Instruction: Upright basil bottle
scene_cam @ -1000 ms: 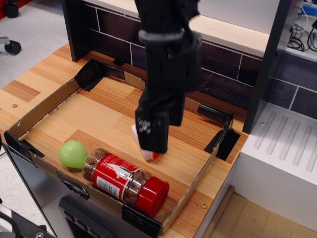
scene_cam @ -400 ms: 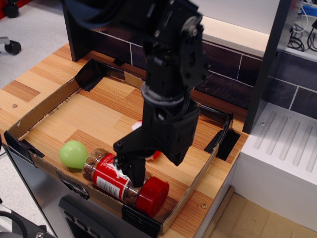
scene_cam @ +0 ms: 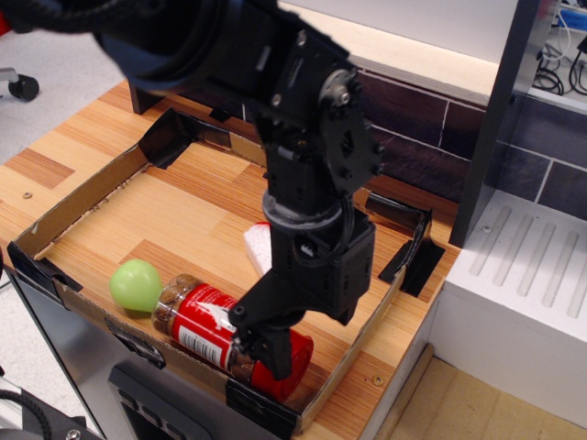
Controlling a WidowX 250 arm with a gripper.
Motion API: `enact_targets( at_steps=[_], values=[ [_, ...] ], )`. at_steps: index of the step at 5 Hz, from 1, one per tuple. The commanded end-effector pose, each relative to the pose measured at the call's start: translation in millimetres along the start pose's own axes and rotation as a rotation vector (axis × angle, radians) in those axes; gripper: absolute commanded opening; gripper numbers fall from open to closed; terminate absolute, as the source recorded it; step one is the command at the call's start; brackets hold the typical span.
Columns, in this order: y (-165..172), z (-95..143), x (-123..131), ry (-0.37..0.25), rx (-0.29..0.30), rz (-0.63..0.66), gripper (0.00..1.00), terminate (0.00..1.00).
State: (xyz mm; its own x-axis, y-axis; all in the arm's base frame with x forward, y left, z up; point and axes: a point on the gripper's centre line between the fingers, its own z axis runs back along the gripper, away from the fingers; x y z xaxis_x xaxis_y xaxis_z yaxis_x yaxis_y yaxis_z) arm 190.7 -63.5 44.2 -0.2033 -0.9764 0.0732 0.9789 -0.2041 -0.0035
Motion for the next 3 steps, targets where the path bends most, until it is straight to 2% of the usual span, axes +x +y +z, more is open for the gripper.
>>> enact_targets(
  at_steps=[1, 3],
  values=[
    [-8, -5, -15, 0.008, 0.015, 0.093, 1.0, 0.0],
    [-13, -16, -16, 0.02, 0.016, 0.147, 1.0, 0.0]
  ],
)
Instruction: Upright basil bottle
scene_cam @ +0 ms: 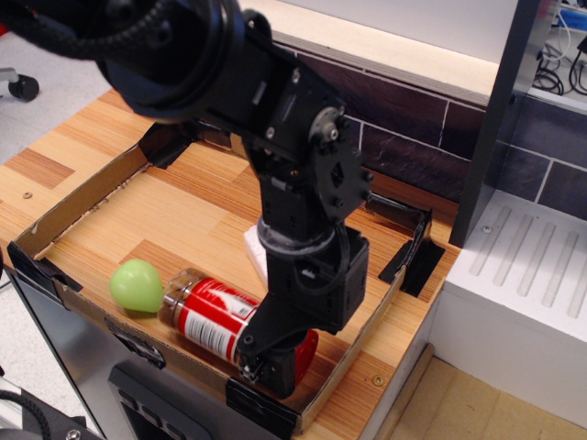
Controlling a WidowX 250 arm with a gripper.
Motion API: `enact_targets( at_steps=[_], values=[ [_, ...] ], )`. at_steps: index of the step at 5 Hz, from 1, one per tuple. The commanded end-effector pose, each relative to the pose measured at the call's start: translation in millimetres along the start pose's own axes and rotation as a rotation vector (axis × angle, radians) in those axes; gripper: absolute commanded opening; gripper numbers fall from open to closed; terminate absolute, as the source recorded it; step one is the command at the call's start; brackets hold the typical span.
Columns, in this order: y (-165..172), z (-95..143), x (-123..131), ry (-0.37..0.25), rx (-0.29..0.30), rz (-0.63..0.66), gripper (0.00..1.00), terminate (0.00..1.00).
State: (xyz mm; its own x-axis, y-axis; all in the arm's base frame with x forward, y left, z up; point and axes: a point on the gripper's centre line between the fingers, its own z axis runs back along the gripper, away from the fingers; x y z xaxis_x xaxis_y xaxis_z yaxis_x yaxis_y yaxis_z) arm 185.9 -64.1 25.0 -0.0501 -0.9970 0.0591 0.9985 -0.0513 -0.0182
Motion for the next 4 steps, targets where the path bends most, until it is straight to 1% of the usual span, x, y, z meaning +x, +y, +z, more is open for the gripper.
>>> enact_targets(
  at_steps=[1, 2, 3, 4],
  values=[
    [-5.6, -1.1, -17.2, 0.003, 0.006, 0.017, 1.0, 0.0],
    [-6.4, -6.8, -16.3, 0.013, 0.005, 0.022, 1.0, 0.0],
    [-6.4, -9.5, -15.4, 0.011, 0.008, 0.032, 0.0, 0.0],
    [-6.1, -8.2, -13.7, 0.005, 0.015, 0.035, 0.0, 0.0]
  ],
)
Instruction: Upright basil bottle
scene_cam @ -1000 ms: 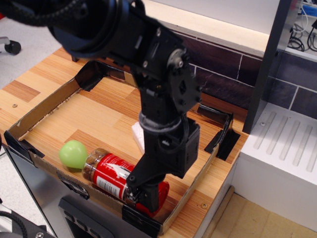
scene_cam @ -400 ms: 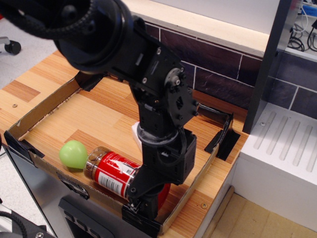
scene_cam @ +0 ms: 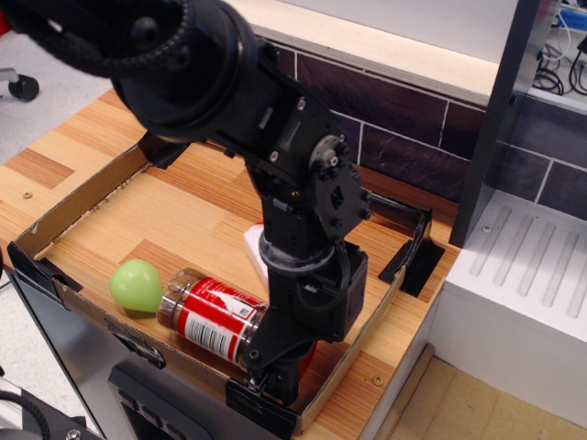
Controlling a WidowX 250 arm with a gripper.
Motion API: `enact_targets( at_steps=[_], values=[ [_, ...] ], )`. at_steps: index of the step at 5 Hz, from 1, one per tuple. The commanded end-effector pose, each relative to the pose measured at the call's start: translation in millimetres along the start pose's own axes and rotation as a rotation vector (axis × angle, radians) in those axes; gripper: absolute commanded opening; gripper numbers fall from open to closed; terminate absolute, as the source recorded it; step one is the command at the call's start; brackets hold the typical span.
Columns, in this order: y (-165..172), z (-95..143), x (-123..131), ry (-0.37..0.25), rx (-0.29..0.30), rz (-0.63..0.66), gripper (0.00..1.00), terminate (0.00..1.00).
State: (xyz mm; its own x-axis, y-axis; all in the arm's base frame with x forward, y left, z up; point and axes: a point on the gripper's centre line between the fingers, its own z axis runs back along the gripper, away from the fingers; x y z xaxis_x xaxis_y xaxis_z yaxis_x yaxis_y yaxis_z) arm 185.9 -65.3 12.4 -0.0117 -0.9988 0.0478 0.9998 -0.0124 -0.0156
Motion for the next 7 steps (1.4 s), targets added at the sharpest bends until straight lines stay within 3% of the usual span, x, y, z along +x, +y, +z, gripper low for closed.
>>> enact_targets(
  at_steps=[1, 3, 4, 5, 6, 7],
  values=[
    [-6, 27, -17, -0.051, 0.016, 0.001, 0.0, 0.0],
    [-2, 81, -21, -0.179, 0.025, -0.004, 0.0, 0.0],
    [1, 93, -27, -0.302, 0.021, -0.023, 0.0, 0.0],
    [-1, 94, -28, -0.386, 0.03, -0.063, 0.0, 0.0],
    [-1, 90, -30, -0.37, 0.035, -0.044, 1.0, 0.0],
    [3, 89, -33, -0.349, 0.053, -0.058, 1.0, 0.0]
  ],
)
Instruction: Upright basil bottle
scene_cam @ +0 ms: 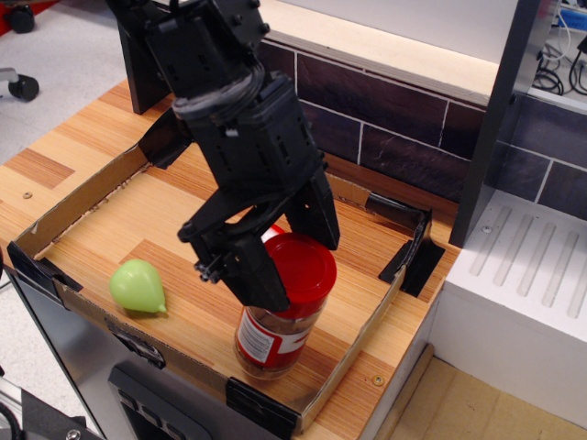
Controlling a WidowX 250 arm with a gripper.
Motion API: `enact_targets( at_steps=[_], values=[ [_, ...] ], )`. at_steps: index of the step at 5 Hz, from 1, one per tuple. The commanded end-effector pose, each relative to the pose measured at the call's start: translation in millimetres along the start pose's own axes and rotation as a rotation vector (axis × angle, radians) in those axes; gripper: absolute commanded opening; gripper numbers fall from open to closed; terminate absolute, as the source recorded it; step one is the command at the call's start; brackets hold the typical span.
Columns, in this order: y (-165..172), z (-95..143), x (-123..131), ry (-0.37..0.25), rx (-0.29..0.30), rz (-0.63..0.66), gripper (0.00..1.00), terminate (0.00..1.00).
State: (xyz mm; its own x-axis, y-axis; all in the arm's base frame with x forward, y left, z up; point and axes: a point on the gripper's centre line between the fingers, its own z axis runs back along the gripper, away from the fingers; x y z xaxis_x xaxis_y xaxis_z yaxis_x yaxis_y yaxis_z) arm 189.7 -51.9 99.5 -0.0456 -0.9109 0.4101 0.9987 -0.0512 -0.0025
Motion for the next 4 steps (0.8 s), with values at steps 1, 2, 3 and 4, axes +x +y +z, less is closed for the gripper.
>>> enact_targets(
  at_steps=[1, 2, 3, 4],
  values=[
    [5, 20, -17, 0.038, 0.019, 0.009, 1.0, 0.0],
    [11, 45, -4, 0.035, 0.017, 0.033, 1.0, 0.0],
    [23, 77, 8, 0.134, 0.027, 0.05, 1.0, 0.0],
    [23, 77, 8, 0.134, 0.027, 0.05, 1.0, 0.0]
  ],
)
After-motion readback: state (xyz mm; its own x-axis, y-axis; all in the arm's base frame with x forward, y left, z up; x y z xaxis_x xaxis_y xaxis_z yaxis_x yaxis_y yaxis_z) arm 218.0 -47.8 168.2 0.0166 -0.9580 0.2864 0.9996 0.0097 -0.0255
